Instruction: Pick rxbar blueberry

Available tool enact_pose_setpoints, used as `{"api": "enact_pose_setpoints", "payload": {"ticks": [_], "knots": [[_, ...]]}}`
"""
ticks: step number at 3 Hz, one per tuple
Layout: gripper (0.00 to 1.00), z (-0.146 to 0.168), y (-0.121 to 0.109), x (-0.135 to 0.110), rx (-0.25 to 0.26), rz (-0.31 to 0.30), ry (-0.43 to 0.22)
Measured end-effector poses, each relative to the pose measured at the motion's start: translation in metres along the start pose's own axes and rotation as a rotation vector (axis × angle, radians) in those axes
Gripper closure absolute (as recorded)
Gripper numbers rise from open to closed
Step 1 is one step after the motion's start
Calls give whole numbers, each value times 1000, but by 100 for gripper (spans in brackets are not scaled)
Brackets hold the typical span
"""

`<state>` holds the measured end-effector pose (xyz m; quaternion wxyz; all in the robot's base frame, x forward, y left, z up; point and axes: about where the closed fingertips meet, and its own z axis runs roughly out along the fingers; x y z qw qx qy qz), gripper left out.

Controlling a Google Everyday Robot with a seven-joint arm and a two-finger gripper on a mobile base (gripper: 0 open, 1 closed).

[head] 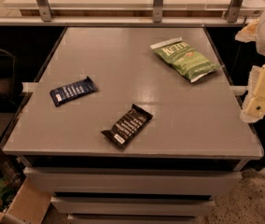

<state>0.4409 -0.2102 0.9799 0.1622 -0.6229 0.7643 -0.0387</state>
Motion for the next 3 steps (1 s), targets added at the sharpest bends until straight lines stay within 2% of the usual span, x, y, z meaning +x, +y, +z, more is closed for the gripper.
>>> {"api": "enact_pose_setpoints", "payload": {"ticks": [1,2,3], "knots": [[0,0,0,0,0,0,0],[0,-1,-5,-8,20,-39,-6],[0,-2,-17,-36,57,-158,-28]]}}
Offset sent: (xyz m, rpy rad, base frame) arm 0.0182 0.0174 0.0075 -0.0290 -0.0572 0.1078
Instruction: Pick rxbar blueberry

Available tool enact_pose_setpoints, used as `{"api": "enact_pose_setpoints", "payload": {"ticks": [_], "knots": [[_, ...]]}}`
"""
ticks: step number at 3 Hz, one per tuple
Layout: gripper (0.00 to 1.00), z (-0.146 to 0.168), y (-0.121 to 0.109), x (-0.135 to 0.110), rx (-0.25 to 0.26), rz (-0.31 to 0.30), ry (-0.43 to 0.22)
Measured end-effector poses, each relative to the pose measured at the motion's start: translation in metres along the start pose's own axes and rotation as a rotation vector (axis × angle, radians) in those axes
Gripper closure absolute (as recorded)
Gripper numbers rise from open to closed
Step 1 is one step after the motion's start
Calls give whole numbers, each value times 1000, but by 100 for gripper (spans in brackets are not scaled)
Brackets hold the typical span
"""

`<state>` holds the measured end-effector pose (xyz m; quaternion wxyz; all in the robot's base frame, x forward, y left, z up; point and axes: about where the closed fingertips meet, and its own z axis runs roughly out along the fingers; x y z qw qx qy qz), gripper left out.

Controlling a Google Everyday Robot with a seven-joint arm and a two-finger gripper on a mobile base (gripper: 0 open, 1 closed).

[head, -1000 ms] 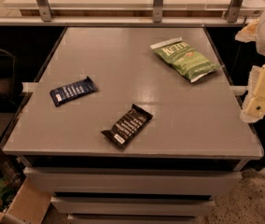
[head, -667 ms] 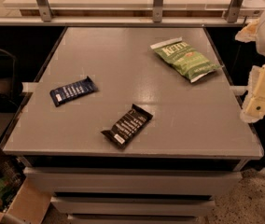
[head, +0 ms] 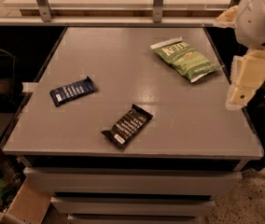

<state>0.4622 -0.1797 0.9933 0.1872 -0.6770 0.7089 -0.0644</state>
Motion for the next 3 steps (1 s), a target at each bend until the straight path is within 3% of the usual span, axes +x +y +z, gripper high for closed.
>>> {"api": "enact_pose_setpoints", "payload": {"ticks": [2,3], "knots": [[0,8,-22,-90,55,-338,-66],[0,14,-25,-143,54,-481,-102]]}}
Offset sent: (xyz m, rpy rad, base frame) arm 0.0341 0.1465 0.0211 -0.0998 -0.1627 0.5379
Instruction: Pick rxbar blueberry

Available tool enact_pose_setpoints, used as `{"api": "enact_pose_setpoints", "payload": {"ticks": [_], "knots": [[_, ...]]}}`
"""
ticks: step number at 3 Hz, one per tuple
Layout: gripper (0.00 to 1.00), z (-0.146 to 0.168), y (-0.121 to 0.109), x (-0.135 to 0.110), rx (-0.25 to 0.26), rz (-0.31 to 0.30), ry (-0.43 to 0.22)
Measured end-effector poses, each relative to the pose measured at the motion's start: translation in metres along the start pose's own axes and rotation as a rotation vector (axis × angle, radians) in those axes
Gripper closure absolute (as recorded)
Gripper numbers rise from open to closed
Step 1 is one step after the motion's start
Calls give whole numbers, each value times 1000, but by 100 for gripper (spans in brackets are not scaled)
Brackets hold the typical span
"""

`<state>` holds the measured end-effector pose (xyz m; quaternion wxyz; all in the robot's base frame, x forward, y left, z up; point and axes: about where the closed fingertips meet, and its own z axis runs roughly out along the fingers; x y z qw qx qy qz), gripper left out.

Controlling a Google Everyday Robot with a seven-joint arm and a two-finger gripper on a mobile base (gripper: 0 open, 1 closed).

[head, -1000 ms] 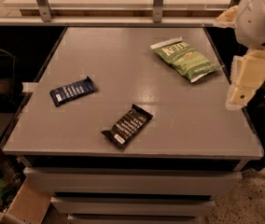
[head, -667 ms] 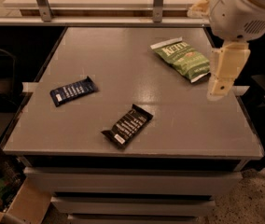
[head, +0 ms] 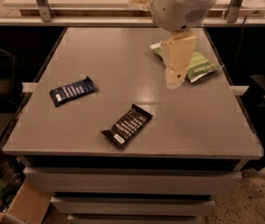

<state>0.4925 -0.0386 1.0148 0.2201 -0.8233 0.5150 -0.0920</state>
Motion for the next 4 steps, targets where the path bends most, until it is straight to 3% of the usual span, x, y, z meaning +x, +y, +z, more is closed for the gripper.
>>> {"api": "enact_pose_setpoints", "payload": {"ticks": [2,4], "knots": [[0,15,-10,-7,-19,-35,-9],[0,84,-34,-34,-162,-134,-45]]}}
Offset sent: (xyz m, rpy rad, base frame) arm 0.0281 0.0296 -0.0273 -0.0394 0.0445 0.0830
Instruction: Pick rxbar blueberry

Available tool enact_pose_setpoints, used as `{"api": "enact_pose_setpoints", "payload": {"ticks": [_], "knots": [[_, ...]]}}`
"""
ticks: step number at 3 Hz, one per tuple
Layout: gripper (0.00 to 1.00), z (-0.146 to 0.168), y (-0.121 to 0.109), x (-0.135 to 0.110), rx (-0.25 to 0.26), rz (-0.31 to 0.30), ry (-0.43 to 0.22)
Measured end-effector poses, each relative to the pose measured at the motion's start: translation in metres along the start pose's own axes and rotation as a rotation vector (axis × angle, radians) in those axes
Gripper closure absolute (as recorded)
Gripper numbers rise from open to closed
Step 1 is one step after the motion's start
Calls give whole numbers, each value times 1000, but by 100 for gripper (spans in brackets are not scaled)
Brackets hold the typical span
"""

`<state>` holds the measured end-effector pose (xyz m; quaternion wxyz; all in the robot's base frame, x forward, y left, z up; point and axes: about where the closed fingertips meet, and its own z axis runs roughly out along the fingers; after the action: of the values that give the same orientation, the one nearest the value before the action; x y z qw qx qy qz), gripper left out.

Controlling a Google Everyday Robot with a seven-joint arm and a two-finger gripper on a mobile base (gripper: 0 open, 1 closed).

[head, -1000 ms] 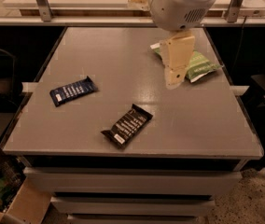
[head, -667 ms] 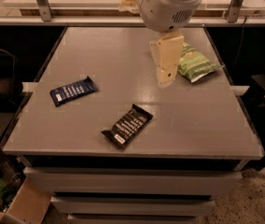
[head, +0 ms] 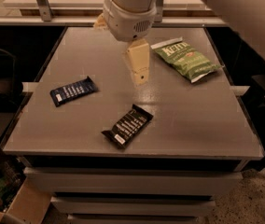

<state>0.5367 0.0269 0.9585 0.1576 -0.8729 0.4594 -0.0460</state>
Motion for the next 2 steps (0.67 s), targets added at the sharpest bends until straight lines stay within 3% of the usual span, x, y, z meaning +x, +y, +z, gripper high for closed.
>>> {"api": "enact_pose_setpoints", "payload": {"ticks": [2], "knots": [[0,50,-36,-42,-110,-68,69]]}}
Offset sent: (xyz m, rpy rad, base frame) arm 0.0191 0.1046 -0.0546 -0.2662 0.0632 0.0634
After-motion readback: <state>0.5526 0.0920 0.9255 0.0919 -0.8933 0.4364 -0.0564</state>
